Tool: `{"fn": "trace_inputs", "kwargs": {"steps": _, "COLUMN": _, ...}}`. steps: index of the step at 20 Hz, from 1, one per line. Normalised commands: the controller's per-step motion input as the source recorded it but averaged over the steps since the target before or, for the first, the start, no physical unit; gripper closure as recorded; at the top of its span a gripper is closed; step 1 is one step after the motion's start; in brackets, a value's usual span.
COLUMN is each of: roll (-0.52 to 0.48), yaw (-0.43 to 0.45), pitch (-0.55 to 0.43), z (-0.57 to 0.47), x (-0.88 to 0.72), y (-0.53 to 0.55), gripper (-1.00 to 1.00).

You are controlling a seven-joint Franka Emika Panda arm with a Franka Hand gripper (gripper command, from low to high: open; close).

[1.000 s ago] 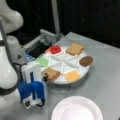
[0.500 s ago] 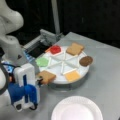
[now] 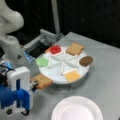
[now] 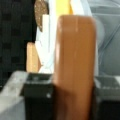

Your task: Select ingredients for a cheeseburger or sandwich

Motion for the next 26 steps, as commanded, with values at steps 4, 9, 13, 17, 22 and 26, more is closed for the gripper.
{"fn": "trace_inputs", "kwargs": {"steps": 4, "roll": -0.113, "yaw": 0.220, "pitch": 0.193, "z": 0.15, "x": 0.39, "y": -0.22, "gripper": 1.00}}
{"fn": "trace_inputs", "kwargs": {"steps": 9, "roll": -0.263, "yaw": 0.295, "pitch": 0.173, "z": 0.12, "x": 0.53, "y": -0.12, "gripper": 1.00}}
{"fn": "trace_inputs", "kwargs": {"steps": 13, "roll": -0.339, "yaw": 0.291, "pitch": 0.172, "z": 0.03, "x": 0.67, "y": -0.12, "gripper": 1.00}}
{"fn": "trace_inputs", "kwargs": {"steps": 17, "roll": -0.300, "yaw": 0.275, "pitch": 0.176, "z": -0.07, "x": 0.72, "y": -0.20, "gripper": 1.00}}
{"fn": "trace_inputs", "kwargs": {"steps": 22, "roll": -0.171, "yaw": 0.278, "pitch": 0.170, "z": -0.11, "x": 0.67, "y": -0.28, "gripper": 1.00}}
{"fn": "trace_inputs", "kwargs": {"steps": 26, "roll": -0.234, "yaw": 0.252, "pitch": 0.253, "z": -0.16, "x": 0.62, "y": -0.29, "gripper": 1.00}}
